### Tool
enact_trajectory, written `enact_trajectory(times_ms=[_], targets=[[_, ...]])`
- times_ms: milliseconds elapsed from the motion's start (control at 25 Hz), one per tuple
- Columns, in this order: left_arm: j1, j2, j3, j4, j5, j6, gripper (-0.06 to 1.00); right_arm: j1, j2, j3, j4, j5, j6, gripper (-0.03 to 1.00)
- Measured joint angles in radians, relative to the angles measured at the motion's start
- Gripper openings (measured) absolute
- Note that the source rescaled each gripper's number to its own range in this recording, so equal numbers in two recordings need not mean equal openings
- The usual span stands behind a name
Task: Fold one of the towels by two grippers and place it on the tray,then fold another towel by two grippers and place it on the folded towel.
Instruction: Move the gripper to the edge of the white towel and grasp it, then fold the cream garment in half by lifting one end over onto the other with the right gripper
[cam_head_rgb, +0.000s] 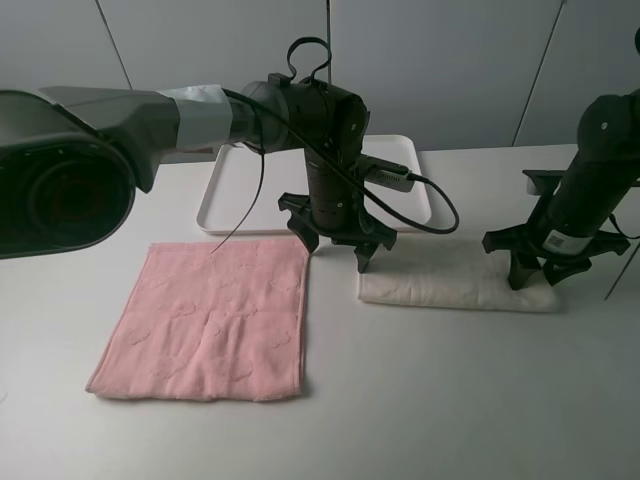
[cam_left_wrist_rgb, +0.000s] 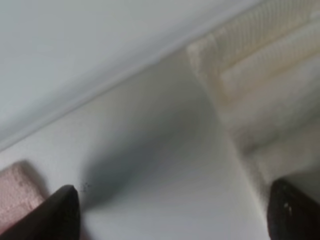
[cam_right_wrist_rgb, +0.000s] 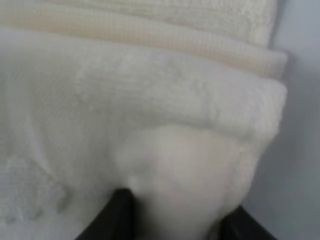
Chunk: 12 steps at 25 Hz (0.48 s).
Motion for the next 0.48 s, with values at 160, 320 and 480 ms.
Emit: enact_trajectory(times_ms=[160, 320, 480], targets=[[0.000, 0.000, 0.000, -0.004, 0.000, 0.002, 0.97, 0.004, 0.004, 0.000, 0.038, -0.002, -0.003, 0.07], [0.000, 0.000, -0.002, -0.004, 0.000, 0.009, 0.97, 0.004, 0.004, 0.000, 0.042, -0.002, -0.015, 0.06], [0.000, 0.000, -0.002, -0.004, 0.001, 0.010, 0.97, 0.004, -0.002, 0.000, 0.042, -0.002, -0.027, 0.06]])
